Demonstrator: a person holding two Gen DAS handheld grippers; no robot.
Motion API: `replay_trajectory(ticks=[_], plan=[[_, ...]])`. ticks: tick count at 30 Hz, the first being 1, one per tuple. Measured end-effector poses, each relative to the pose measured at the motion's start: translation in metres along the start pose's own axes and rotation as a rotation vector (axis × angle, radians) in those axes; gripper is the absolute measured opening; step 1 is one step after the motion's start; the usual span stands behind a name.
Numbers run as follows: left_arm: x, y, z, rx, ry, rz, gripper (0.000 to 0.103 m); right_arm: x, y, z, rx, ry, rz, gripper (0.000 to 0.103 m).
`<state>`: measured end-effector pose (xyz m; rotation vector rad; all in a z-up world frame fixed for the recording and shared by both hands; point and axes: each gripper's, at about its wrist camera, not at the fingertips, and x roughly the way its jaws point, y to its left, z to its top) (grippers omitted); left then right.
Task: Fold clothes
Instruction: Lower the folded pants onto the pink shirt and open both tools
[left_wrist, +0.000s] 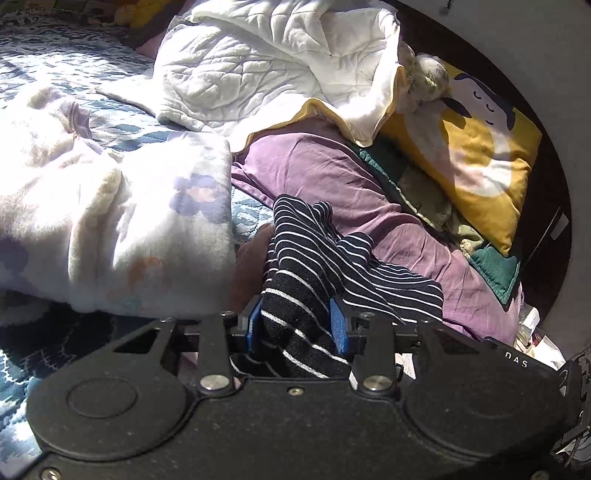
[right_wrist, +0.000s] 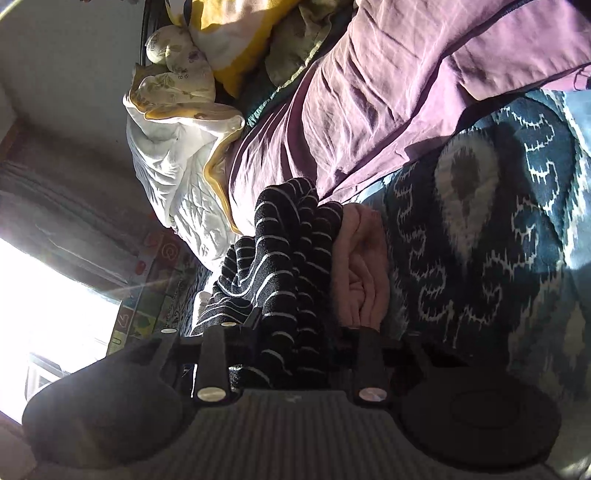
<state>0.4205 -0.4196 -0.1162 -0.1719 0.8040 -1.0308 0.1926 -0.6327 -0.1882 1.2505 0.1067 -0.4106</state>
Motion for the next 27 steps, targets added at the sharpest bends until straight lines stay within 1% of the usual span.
replay_trajectory(ticks=[1,2,4,5,6,7,8,9,10,11,13,14,15,17,19,20,21,23,24,25,26,27], plan=[[-0.004,-0.002,-0.001,0.029,-0.010,0.035,0.055,-0.005,0.001,0.002,0.014,-0.027,0.010,0.038],[-0.015,-0.009,-0.004,0.082,-0.047,0.073,0.055,-0.009,0.005,0.004,-0.002,-0.053,0.006,0.038],[-0.037,-0.025,-0.008,0.188,-0.122,0.149,0.052,-0.021,0.016,0.010,-0.087,-0.135,-0.017,0.038],[-0.044,-0.033,-0.009,0.215,-0.152,0.157,0.052,-0.027,0.020,0.013,-0.119,-0.176,0.001,0.038],[-0.048,-0.038,-0.009,0.224,-0.168,0.141,0.052,-0.031,0.023,0.015,-0.140,-0.204,0.025,0.038],[-0.049,-0.045,-0.009,0.228,-0.169,0.089,0.052,-0.034,0.025,0.016,-0.157,-0.220,0.055,0.038],[-0.049,-0.051,-0.008,0.231,-0.169,0.036,0.052,-0.034,0.026,0.017,-0.166,-0.206,0.105,0.038],[-0.044,-0.058,-0.009,0.244,-0.152,-0.003,0.052,-0.030,0.024,0.017,-0.151,-0.175,0.135,0.038],[-0.036,-0.066,-0.012,0.274,-0.131,-0.025,0.052,-0.026,0.022,0.018,-0.135,-0.143,0.163,0.038],[-0.025,-0.070,-0.019,0.310,-0.087,-0.022,0.052,-0.022,0.020,0.018,-0.118,-0.111,0.192,0.038],[-0.001,-0.079,-0.034,0.381,0.002,-0.016,0.052,-0.007,0.013,0.016,-0.100,-0.037,0.115,0.038],[0.004,-0.079,-0.040,0.405,0.000,-0.009,0.052,0.000,0.009,0.015,-0.092,0.000,0.075,0.035],[0.008,-0.080,-0.046,0.428,-0.004,-0.002,0.052,0.001,0.008,0.015,-0.102,0.004,0.059,0.031],[0.010,-0.085,-0.046,0.438,0.004,0.017,0.052,0.001,0.009,0.014,-0.125,0.005,0.036,0.023],[0.009,-0.088,-0.044,0.457,0.024,0.039,0.053,-0.001,0.012,0.013,-0.150,0.002,0.019,0.021],[0.008,-0.090,-0.042,0.467,0.034,0.050,0.054,-0.002,0.013,0.012,-0.147,-0.006,0.024,0.020],[0.005,-0.089,-0.041,0.452,0.036,0.060,0.057,-0.005,0.014,0.012,-0.140,-0.019,0.035,0.020],[-0.011,-0.088,-0.036,0.405,0.024,0.081,0.060,-0.017,0.017,0.014,-0.148,-0.074,0.046,0.024],[-0.017,-0.085,-0.037,0.394,0.032,0.114,0.063,-0.020,0.020,0.015,-0.163,-0.094,0.037,0.029],[-0.023,-0.081,-0.038,0.382,0.040,0.147,0.067,-0.026,0.021,0.016,-0.181,-0.115,0.028,0.032],[-0.029,-0.077,-0.039,0.349,0.051,0.156,0.067,-0.029,0.021,0.016,-0.176,-0.118,0.037,0.032],[-0.042,-0.076,-0.042,0.334,0.039,0.159,0.067,-0.032,0.021,0.016,-0.170,-0.120,0.048,0.032]])
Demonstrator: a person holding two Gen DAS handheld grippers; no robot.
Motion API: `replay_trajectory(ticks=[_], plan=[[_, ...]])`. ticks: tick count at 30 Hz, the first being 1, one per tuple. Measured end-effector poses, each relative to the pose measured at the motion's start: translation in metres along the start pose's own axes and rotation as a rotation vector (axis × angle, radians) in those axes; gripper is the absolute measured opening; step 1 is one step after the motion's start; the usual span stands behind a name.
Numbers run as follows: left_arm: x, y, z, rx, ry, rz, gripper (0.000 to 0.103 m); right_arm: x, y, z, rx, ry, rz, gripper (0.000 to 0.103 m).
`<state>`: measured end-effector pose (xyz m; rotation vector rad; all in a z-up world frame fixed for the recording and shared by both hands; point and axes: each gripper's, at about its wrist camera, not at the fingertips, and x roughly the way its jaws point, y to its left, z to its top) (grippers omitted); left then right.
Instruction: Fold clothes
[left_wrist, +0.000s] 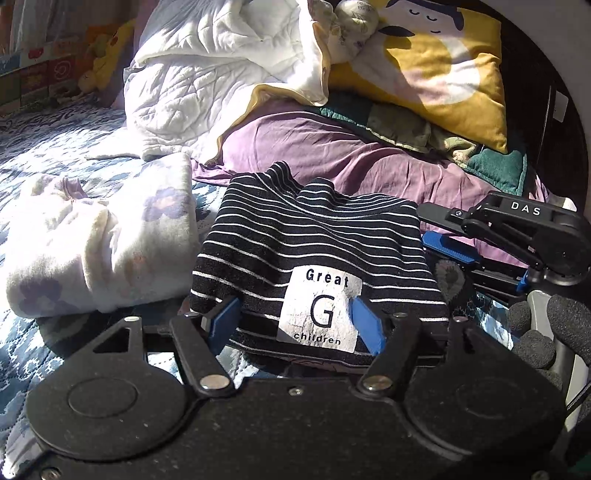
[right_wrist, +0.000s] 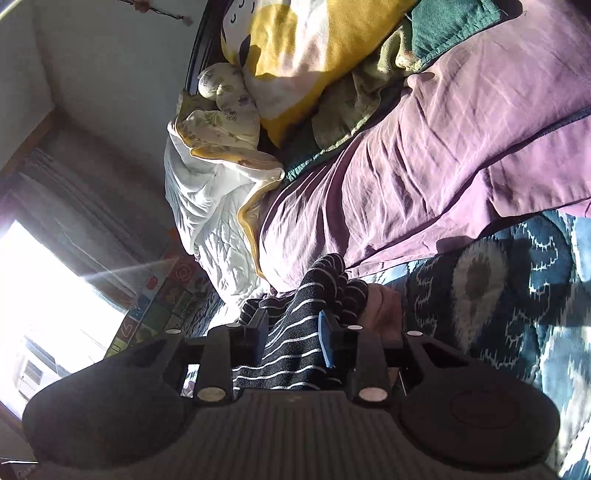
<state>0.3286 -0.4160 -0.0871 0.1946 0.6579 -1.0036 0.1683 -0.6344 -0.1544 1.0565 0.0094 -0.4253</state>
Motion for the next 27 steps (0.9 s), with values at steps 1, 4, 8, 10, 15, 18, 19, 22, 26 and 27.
replay_trajectory(ticks=[1,4,8,10,15,18,19,22,26,27], plan=[[-0.013,0.002,-0.004,-0.016,-0.011,0.005,0.067,-0.003,0.000,0.000,0.006,-0.003,0.010,0.032],[-0.054,0.003,-0.021,-0.045,-0.030,0.030,0.067,-0.014,0.014,-0.003,-0.042,0.017,0.048,0.035],[-0.121,0.005,-0.064,-0.114,-0.013,0.096,0.067,-0.028,0.044,-0.021,-0.105,0.126,0.111,0.057],[-0.156,0.009,-0.089,-0.179,-0.006,0.109,0.072,-0.039,0.064,-0.035,-0.136,0.188,0.146,0.063],[-0.252,0.021,-0.146,-0.343,-0.050,0.211,0.081,-0.077,0.115,-0.080,-0.158,0.354,0.266,0.083],[-0.311,0.024,-0.169,-0.430,-0.065,0.267,0.086,-0.104,0.153,-0.105,-0.235,0.469,0.349,0.091],[-0.333,0.023,-0.174,-0.426,-0.083,0.309,0.090,-0.116,0.166,-0.113,-0.271,0.495,0.374,0.093],[-0.388,0.020,-0.179,-0.407,-0.126,0.392,0.102,-0.149,0.196,-0.134,-0.381,0.576,0.427,0.102],[-0.453,0.007,-0.184,-0.410,-0.195,0.539,0.102,-0.209,0.232,-0.167,-0.532,0.655,0.428,0.102],[-0.464,0.001,-0.186,-0.411,-0.206,0.586,0.103,-0.219,0.238,-0.173,-0.562,0.665,0.421,0.102]])
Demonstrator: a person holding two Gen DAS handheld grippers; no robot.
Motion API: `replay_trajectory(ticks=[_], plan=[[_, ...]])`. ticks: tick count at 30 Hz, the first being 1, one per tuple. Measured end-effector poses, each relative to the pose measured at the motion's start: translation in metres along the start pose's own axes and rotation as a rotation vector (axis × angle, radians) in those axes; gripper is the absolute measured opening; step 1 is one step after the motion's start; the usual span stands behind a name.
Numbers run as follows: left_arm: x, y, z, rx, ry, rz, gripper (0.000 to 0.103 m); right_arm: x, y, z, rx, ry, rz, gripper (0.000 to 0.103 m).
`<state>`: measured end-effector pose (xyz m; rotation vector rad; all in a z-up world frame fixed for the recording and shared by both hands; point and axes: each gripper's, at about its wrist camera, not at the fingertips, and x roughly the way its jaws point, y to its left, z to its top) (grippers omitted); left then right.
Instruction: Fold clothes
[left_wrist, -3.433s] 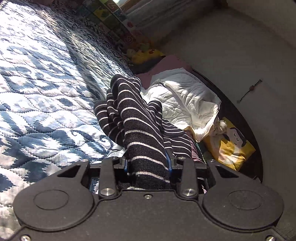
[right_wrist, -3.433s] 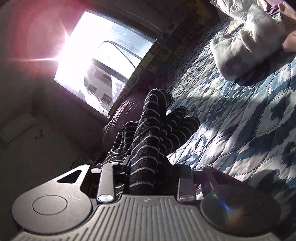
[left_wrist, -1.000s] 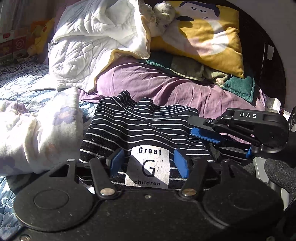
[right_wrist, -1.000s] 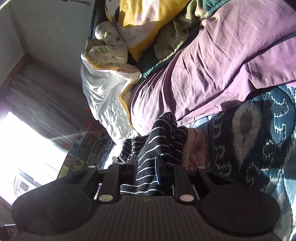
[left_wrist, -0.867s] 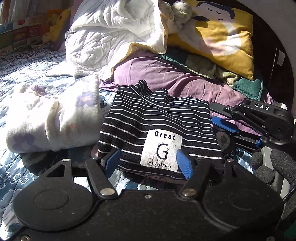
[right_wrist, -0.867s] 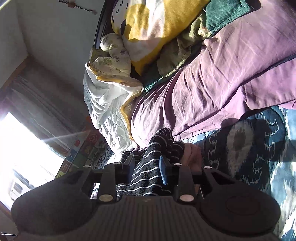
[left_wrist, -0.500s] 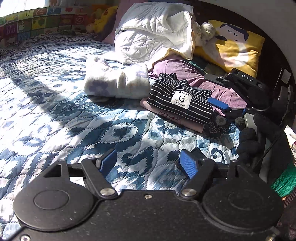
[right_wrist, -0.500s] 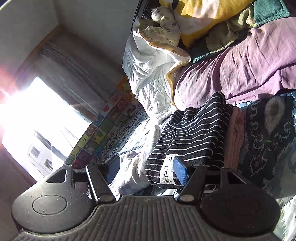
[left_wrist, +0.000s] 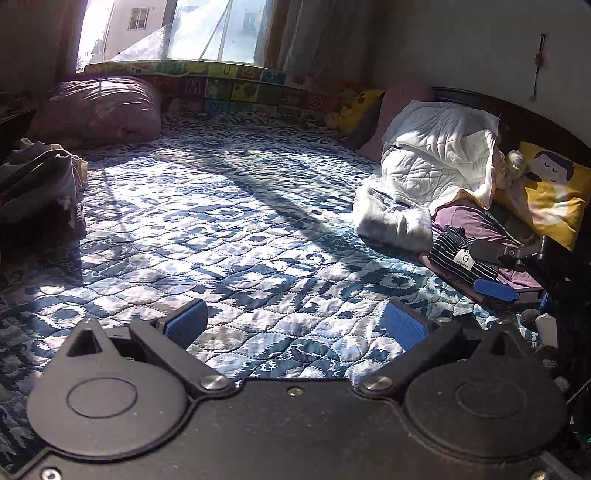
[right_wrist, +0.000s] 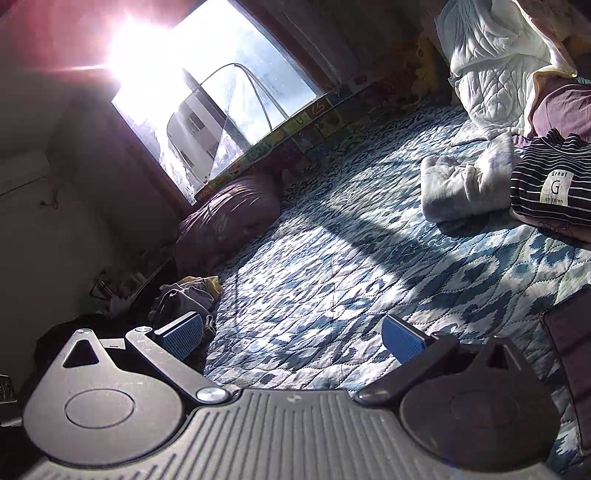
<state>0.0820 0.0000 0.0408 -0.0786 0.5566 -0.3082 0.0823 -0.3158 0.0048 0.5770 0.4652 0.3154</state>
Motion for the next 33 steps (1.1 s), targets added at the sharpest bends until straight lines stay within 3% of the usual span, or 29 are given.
replay_trajectory(ticks=[4,12,23,28,33], plan=[[-0.040,0.001,-0.017,0.028,-0.051,0.115,0.103,-0.011,0.061,-0.025,-0.143,0.077,-0.056,0.103],[-0.083,0.004,-0.063,-0.017,-0.070,0.189,0.103,-0.030,0.135,-0.064,-0.369,0.162,-0.142,0.103],[-0.102,0.002,-0.078,-0.066,-0.033,0.272,0.103,-0.029,0.147,-0.107,-0.389,0.218,-0.251,0.103],[-0.097,-0.002,-0.086,-0.065,0.043,0.275,0.103,-0.031,0.149,-0.116,-0.426,0.200,-0.311,0.103],[-0.095,-0.002,-0.095,-0.052,0.043,0.295,0.103,-0.033,0.151,-0.120,-0.444,0.199,-0.327,0.103]])
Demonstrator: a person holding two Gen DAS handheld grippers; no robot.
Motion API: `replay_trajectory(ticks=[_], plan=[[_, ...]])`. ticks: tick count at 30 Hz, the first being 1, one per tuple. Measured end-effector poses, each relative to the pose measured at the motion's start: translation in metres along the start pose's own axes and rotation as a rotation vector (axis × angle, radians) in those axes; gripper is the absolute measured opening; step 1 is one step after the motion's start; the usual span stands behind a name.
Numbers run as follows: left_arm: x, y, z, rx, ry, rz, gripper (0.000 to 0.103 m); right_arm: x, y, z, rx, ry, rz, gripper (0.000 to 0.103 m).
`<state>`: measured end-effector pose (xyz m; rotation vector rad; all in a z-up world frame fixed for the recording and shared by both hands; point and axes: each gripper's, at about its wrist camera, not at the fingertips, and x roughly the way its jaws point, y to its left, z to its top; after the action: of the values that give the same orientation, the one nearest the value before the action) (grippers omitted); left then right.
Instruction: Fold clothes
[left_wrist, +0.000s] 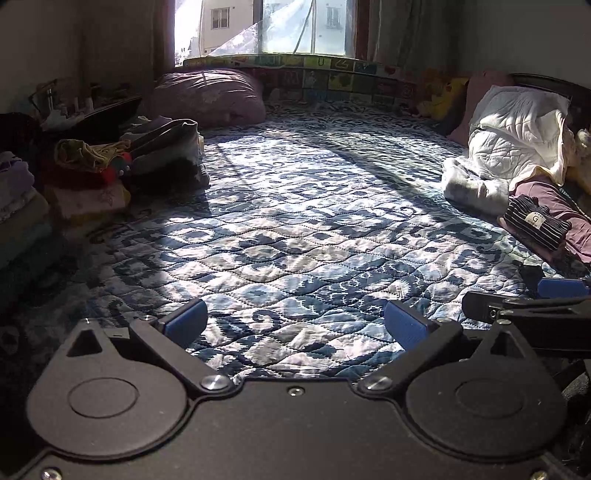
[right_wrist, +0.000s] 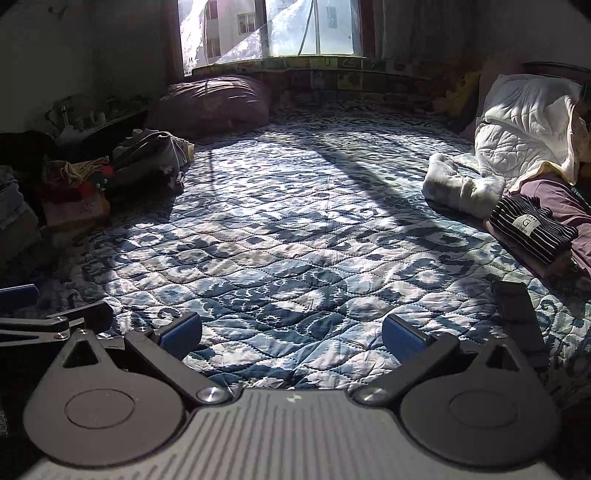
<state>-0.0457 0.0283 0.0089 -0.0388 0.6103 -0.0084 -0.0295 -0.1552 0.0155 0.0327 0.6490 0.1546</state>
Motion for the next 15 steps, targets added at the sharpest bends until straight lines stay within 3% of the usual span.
replay_trajectory(ticks=[4,15], plan=[[0.0001,0.0058,-0.0009,-0.044,0.007,-0.055,0.103,-0.0033,0.0023,-0.0036,-0.003,-0.002,-0.008,0.103],[-0.0009,0.0085,-0.0079,-0.044,-0.005,-0.077,0.103,-0.0052,0.0006,-0.0052,0.013,-0.006,-0.006,0.103]])
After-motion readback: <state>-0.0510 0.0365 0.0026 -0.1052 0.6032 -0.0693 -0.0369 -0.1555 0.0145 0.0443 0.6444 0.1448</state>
